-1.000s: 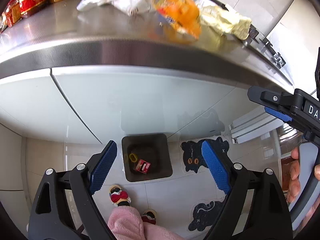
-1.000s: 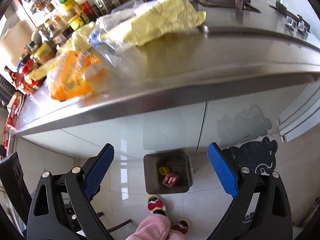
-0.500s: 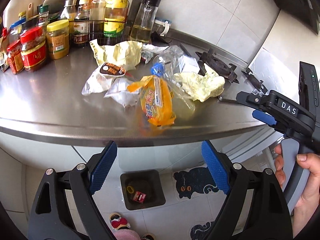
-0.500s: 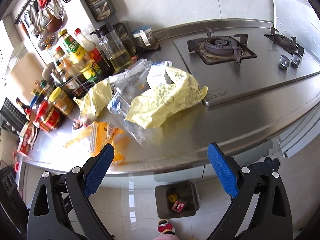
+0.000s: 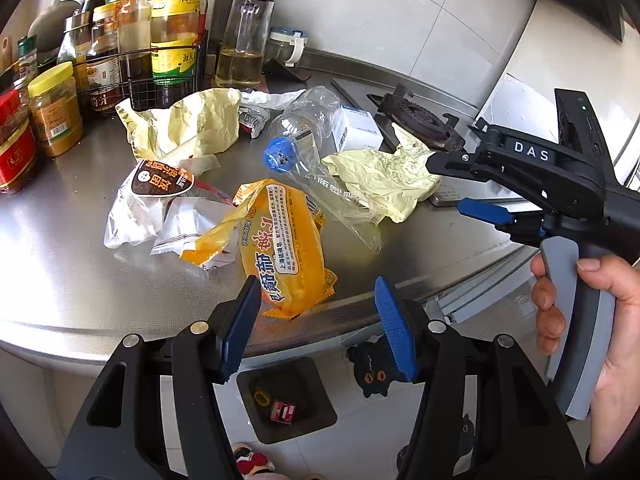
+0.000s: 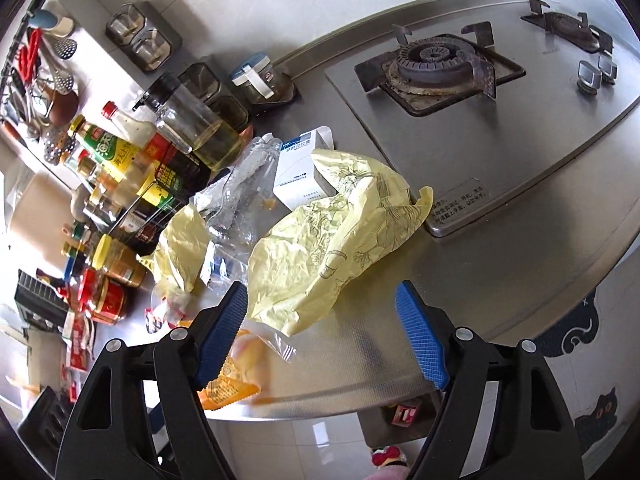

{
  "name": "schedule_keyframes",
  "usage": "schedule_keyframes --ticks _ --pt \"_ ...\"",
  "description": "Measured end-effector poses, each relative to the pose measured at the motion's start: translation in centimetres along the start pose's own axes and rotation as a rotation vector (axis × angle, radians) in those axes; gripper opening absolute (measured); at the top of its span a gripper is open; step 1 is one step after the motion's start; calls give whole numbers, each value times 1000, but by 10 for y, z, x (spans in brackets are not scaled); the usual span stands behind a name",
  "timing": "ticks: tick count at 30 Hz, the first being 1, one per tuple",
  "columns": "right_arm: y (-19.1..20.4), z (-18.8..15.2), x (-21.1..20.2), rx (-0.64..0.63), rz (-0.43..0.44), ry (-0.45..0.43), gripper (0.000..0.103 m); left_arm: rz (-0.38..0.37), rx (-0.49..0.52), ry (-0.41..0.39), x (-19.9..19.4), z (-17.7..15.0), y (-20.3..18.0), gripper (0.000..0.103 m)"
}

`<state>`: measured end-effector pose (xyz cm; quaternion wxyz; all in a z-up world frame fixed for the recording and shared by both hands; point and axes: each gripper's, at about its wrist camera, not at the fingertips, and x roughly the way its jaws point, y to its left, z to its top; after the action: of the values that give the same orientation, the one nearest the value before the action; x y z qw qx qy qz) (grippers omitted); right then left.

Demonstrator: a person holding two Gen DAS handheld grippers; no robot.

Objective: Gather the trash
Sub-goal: 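Grasp the yellow snack bag with the left tool while the right tool grasps crumpled yellow paper, then carry the snack bag and yellow paper to the bin and release both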

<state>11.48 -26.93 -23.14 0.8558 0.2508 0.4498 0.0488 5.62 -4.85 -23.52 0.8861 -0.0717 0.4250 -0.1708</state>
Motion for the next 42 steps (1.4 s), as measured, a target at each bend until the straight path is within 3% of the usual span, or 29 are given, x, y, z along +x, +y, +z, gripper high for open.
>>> schedule_keyframes --ticks 4,6,9,15,20,26,32,42 --pt "3 2 20 -24 -44 24 44 -9 8 26 17 2 5 43" --pt "3 2 28 -35 -53 42 22 -12 8 45 24 2 7 32" --pt "5 1 30 -54 -63 31 5 -18 13 54 30 3 11 19" --pt "11 7 14 -74 -52 -55 3 -19 22 28 27 4 11 7" --pt "21 16 -18 -99 -35 -165 3 -14 57 -44 5 11 1 6" --pt "33 10 -62 -143 -16 -219 3 -15 79 -102 -33 13 -19 6" --pt "35 -20 -106 -184 -5 -232 3 -19 83 -120 -65 -9 -44 6" --pt "16 -92 -150 -235 -22 -185 3 -13 53 -91 -104 -78 -61 6"
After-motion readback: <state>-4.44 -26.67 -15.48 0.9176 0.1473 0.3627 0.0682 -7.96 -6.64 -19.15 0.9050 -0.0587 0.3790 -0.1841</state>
